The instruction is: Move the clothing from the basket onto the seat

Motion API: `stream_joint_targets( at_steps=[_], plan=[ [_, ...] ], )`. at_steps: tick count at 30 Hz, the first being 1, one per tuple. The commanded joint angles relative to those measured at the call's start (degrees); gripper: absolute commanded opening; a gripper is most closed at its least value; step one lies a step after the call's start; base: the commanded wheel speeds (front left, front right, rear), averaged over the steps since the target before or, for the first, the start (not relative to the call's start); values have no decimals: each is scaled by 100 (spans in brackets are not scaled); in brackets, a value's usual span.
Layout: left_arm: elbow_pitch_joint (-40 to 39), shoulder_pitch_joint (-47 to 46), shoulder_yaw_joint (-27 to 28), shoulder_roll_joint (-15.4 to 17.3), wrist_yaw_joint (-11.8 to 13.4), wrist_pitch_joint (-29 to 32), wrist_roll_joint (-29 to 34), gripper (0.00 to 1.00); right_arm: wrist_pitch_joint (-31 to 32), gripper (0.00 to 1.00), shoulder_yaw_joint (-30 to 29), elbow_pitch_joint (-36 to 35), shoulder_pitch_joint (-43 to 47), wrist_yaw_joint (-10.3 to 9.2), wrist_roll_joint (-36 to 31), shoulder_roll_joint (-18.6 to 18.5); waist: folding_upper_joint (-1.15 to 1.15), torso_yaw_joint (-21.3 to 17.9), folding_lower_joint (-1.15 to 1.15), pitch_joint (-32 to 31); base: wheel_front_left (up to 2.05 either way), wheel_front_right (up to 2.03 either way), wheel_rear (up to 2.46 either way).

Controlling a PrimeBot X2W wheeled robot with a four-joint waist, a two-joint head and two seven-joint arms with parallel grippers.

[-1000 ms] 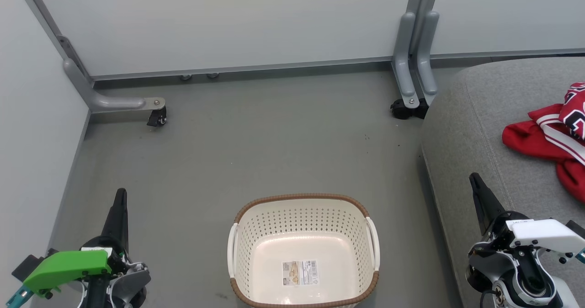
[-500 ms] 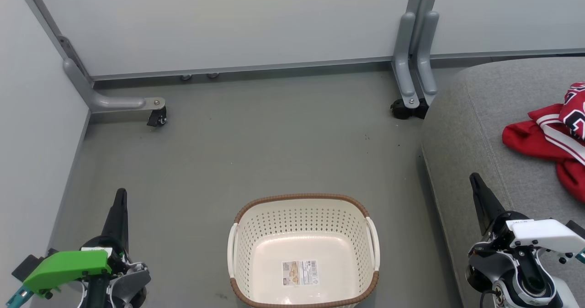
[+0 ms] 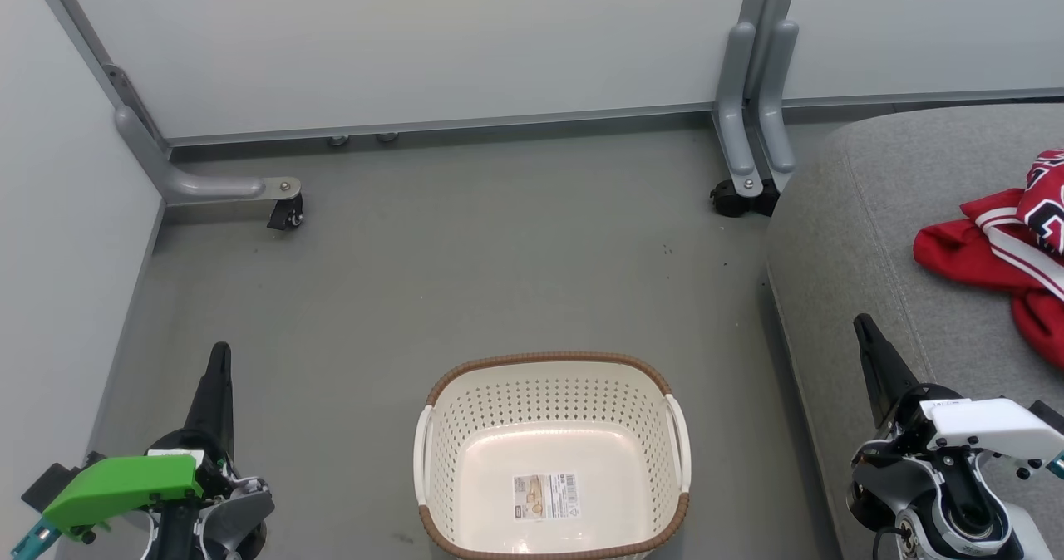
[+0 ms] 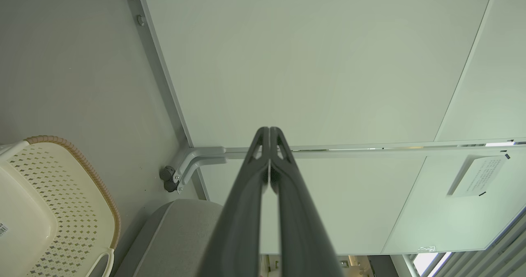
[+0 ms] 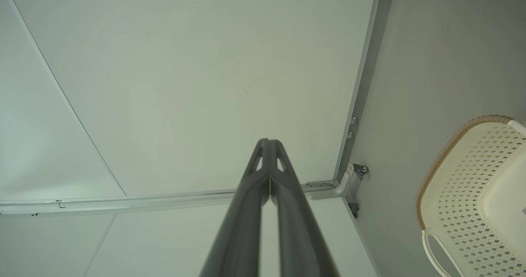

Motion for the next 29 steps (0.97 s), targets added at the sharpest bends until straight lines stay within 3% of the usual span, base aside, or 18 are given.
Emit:
stream_joint_targets(
  at_steps=[1,29],
  plan=[
    [4,-63,10,-2,-30,21,-13,0,17,0,-18,11,-43,2,-24,-3,0,0,0,0,0,0,0],
    [3,-63,10,-1,-30,20,-9,0,40,0,-44,12,-46,2,-53,17,0,0,0,0,0,0,0]
  ],
)
